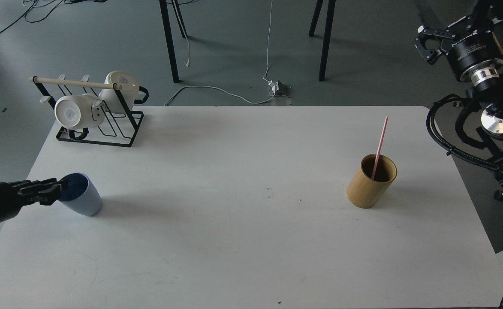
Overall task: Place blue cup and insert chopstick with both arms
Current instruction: 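Grasp the light blue cup with the left gripper and lift it, then carry the blue cup toward the table center and set it down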
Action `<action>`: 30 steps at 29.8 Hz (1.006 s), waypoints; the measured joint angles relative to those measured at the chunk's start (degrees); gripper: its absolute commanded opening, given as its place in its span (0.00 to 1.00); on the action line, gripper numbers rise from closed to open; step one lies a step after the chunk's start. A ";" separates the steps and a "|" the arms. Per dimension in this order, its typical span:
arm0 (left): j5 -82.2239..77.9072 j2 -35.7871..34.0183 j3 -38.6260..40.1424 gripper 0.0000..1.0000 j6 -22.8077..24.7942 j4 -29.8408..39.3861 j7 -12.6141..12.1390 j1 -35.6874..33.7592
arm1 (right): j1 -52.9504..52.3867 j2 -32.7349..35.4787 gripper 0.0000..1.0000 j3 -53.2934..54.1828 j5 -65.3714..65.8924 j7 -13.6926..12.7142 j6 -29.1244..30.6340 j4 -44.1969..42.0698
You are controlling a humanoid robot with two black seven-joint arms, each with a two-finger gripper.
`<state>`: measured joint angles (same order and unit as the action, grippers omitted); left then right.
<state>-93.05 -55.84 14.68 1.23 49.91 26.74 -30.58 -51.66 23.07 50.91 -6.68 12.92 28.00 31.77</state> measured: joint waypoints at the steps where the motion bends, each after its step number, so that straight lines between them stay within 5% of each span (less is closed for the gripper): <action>1: -0.44 0.02 0.00 0.07 0.00 0.00 0.01 -0.03 | 0.00 0.00 1.00 -0.01 0.00 0.00 0.00 -0.02; 15: -3.65 -0.76 0.12 0.04 1.76 1.88 1.22 -4.27 | -1.85 0.21 1.00 -0.43 0.07 -0.12 0.00 0.04; 25: -12.55 0.11 0.21 0.04 16.02 12.48 0.91 -19.83 | -5.40 0.23 1.00 -0.55 0.09 -0.51 0.00 0.26; 30: -18.91 7.47 0.27 0.05 25.13 19.37 -0.72 -27.58 | -5.81 0.25 1.00 -0.56 0.09 -0.54 0.00 0.43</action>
<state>-111.96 -48.37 14.94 26.35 69.28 26.02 -58.16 -57.47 23.31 50.36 -6.59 12.39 28.00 32.20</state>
